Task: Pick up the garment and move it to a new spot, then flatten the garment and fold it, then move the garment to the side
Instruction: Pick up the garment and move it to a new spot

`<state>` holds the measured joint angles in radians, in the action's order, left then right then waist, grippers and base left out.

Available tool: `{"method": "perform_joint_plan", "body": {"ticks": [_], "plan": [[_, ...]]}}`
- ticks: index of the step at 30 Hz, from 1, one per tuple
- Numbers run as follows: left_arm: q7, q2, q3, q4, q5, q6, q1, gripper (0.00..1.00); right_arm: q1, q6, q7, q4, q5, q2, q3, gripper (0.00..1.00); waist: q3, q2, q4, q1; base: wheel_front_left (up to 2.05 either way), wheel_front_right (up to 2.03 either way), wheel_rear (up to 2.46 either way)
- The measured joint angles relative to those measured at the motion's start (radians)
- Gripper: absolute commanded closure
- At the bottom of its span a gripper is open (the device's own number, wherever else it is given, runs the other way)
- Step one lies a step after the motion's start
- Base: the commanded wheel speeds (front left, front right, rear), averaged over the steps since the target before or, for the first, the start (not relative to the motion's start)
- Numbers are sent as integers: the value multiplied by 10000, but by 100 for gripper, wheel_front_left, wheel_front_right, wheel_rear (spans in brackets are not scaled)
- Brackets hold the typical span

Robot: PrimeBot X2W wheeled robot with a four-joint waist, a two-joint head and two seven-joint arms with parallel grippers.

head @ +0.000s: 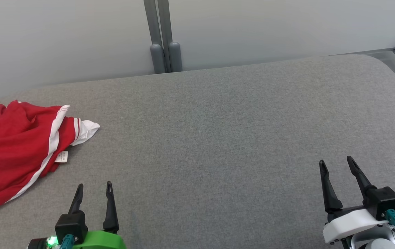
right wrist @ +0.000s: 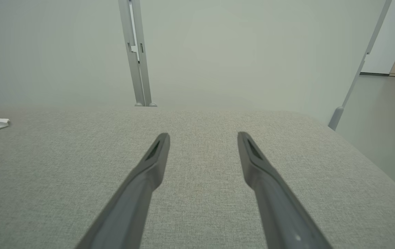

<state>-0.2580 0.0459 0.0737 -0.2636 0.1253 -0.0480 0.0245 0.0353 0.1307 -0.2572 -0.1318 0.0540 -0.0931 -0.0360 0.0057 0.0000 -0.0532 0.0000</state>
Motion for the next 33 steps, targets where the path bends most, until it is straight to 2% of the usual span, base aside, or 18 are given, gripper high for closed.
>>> {"method": "perform_joint_plan", "body": {"ticks": [22,33], "plan": [[-61,6,-94,-215,61,90,1,0,-3,0,-56,-35,125,-35,134,0,-4,0,275,0,0,0,0],[-63,8,-134,-203,140,81,12,0,41,0,-56,-10,153,-35,343,0,-74,0,1212,0,0,0,0]]}}
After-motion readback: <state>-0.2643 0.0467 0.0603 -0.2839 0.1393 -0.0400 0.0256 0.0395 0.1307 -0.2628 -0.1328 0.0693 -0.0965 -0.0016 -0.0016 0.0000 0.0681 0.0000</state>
